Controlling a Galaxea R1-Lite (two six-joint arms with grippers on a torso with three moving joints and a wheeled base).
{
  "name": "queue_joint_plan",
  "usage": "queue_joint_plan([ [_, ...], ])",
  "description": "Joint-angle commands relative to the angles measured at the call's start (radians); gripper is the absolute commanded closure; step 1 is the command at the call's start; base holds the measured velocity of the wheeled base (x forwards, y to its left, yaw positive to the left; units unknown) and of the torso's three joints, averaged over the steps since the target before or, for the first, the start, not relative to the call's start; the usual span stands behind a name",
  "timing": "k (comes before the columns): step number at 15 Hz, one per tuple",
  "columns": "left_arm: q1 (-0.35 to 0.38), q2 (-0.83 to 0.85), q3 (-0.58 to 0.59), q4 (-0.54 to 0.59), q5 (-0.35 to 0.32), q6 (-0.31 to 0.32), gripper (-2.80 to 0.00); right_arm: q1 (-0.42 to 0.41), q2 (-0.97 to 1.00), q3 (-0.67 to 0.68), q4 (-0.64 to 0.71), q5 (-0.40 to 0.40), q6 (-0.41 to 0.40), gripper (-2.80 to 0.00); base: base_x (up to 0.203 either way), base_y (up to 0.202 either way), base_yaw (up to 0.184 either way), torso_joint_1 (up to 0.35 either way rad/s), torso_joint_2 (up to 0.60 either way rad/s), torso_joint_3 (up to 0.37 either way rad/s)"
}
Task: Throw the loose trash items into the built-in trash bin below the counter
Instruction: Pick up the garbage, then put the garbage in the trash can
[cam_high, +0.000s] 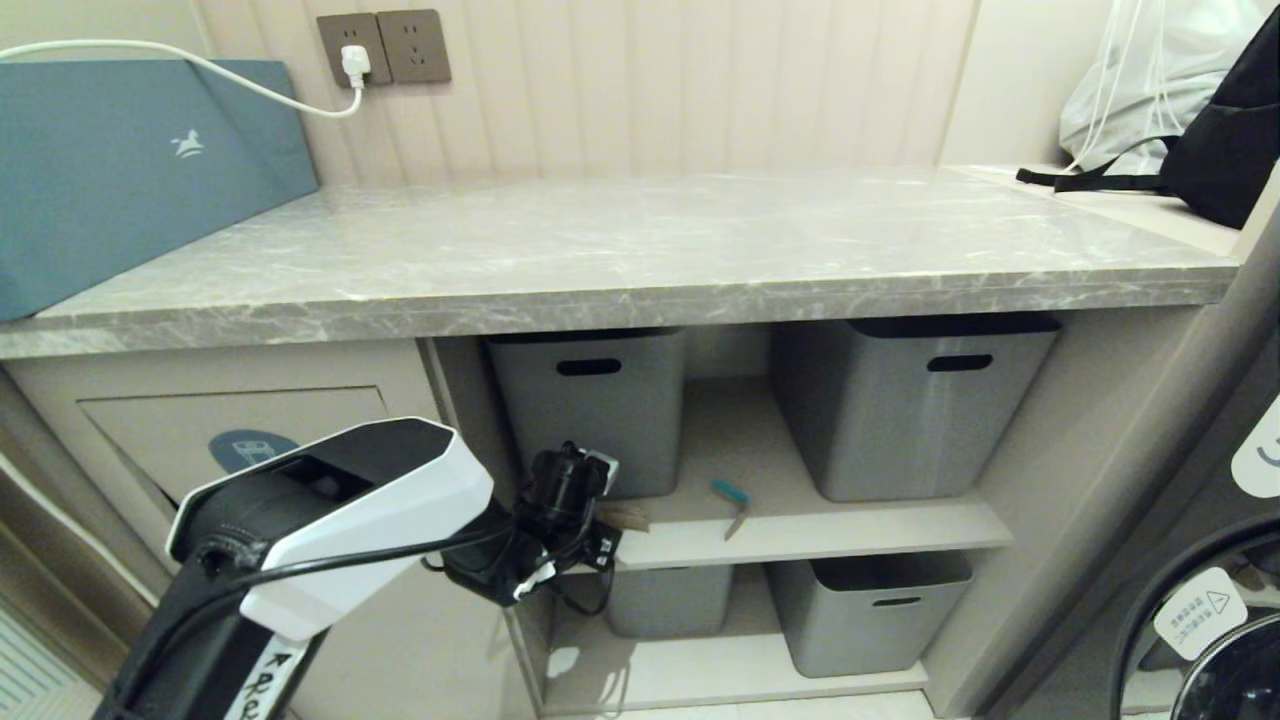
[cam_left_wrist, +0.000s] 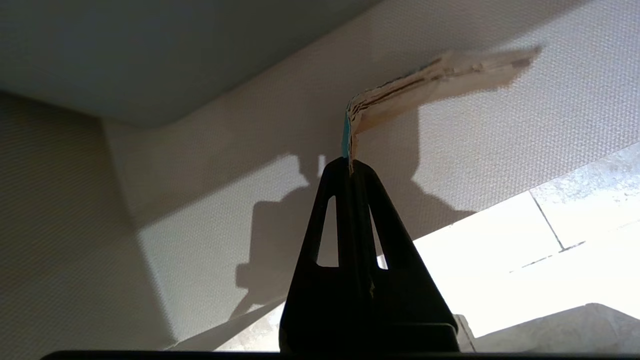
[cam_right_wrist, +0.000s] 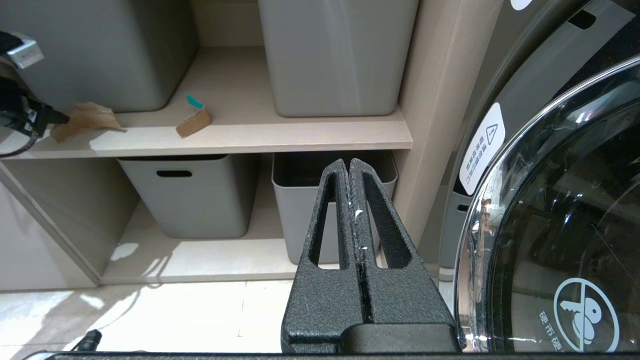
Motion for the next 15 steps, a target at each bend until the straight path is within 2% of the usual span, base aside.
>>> queue_joint_plan([
  [1, 0.0, -0.022, 0.012, -0.004, 0.002, 0.0, 0.0, 0.0, 0.0, 0.0, 0.0, 0.0, -0.001, 0.0, 0.0, 0.0, 0.0, 0.0, 0.0, 0.0],
  [2, -0.005, -0.056, 0.033, -0.004, 0.002, -0.001, 0.0, 0.0, 0.0, 0.0, 0.0, 0.0, -0.001, 0.0, 0.0, 0.0, 0.0, 0.0, 0.0, 0.0],
  [5, -0.044, -0.227, 0.192, -0.033, 0.001, 0.0, 0.0, 0.0, 0.0, 0.0, 0.0, 0.0, -0.001, 0.0, 0.0, 0.0, 0.0, 0.0, 0.0, 0.0],
  [7, -0.065, -0.369, 0.337, -0.106, 0.0, 0.005, 0.0, 0.0, 0.0, 0.0, 0.0, 0.0, -0.001, 0.0, 0.0, 0.0, 0.0, 0.0, 0.0, 0.0],
  [11, -0.072, -0.642, 0.68, -0.323, 0.016, 0.042, 0.0, 0.0, 0.0, 0.0, 0.0, 0.0, -0.001, 0.0, 0.0, 0.0, 0.0, 0.0, 0.0, 0.0],
  [15, -0.071, -0.948, 0.999, -0.42, 0.043, 0.066, 0.0, 0.001, 0.0, 0.0, 0.0, 0.0, -0.001, 0.0, 0.0, 0.0, 0.0, 0.0, 0.0, 0.0],
])
